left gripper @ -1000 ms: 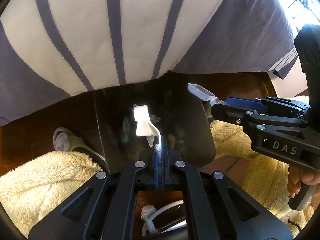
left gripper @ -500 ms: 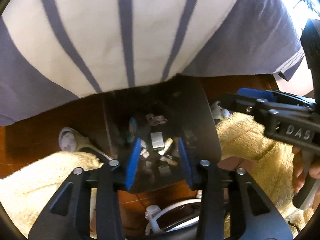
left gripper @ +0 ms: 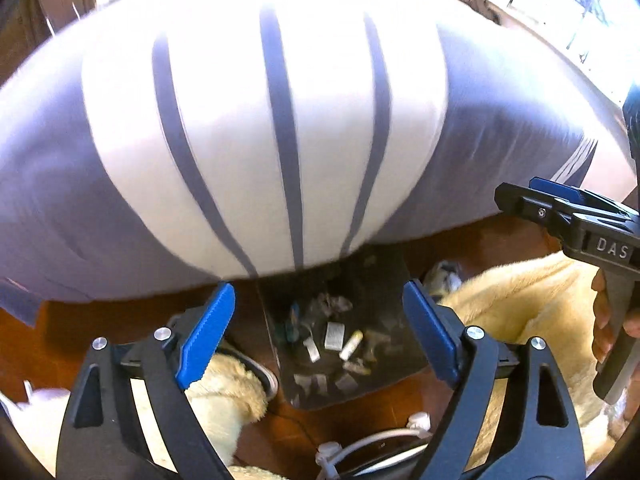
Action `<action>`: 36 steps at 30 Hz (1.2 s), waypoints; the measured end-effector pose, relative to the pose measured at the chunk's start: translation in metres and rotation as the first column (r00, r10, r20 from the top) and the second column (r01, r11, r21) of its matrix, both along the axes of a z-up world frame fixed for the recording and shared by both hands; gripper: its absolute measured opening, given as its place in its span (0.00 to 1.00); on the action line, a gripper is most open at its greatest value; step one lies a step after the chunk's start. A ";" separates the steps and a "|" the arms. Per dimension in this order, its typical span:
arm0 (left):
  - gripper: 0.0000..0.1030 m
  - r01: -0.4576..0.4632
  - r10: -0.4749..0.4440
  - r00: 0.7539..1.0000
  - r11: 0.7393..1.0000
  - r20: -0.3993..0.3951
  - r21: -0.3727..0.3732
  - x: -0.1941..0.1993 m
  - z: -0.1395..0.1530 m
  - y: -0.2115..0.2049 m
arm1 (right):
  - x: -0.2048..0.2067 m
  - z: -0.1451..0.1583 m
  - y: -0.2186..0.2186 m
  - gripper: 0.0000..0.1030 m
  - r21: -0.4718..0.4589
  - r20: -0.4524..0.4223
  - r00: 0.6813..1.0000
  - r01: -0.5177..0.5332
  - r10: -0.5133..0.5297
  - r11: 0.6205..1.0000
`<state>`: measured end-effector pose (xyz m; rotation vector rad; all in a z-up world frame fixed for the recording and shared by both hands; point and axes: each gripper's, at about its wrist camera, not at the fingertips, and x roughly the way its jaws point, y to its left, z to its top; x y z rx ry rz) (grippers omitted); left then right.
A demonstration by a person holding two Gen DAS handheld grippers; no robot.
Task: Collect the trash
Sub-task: 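Raise both open tools back over the bed, then grasp the black spool with right tool while left tool grasps blue-grey cloth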
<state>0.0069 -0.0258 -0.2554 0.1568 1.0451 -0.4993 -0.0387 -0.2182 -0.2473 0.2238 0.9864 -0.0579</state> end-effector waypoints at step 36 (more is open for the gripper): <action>0.53 -0.104 0.106 0.984 0.994 0.144 -0.018 0.294 0.092 -0.049 | 0.262 0.077 -0.027 0.49 -0.097 0.094 0.990 -0.095 0.104 0.991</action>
